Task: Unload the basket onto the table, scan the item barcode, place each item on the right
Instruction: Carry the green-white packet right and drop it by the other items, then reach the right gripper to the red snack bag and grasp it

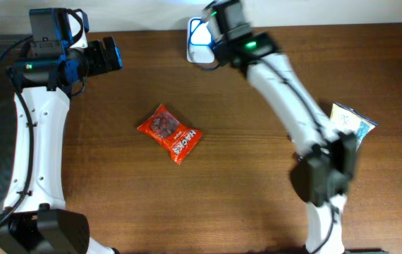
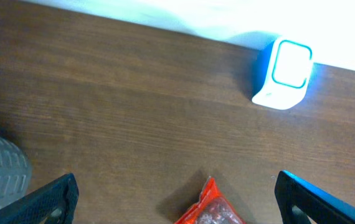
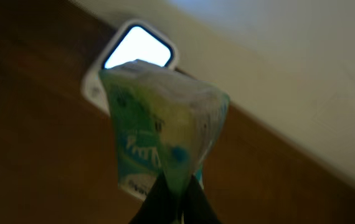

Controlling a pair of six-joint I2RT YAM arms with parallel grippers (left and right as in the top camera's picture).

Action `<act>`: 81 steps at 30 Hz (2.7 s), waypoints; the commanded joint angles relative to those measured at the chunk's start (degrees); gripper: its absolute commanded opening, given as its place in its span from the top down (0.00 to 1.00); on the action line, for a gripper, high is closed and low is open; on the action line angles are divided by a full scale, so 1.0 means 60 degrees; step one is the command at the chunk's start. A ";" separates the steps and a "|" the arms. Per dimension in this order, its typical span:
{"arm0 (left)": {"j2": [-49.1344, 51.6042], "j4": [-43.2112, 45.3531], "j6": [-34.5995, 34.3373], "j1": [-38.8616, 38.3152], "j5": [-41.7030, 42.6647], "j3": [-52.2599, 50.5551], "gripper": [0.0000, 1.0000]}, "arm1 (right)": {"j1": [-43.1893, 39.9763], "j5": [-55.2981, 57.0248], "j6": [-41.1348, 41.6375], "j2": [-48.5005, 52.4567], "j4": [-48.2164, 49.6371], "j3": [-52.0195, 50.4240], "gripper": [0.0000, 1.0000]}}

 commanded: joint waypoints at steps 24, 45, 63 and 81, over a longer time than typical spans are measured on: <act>0.0051 0.0018 0.0160 -0.0011 -0.0036 0.0018 0.01 | -0.5184 -0.1297 0.5319 -0.0324 -0.3829 -0.4193 0.81; 0.0051 0.0022 0.0160 -0.0011 -0.0040 0.0018 0.01 | -0.1406 -0.5442 0.3595 0.0295 -0.3850 -0.0874 0.34; 0.0051 0.0018 0.0160 -0.0011 -0.0036 0.0018 0.01 | 0.3140 -0.3745 -0.0790 0.2273 -0.1916 -0.0878 0.23; 0.0051 0.0022 0.0160 -0.0011 -0.0036 0.0018 0.01 | 0.4415 -0.1173 -0.0958 0.2696 -0.1497 -0.0933 0.43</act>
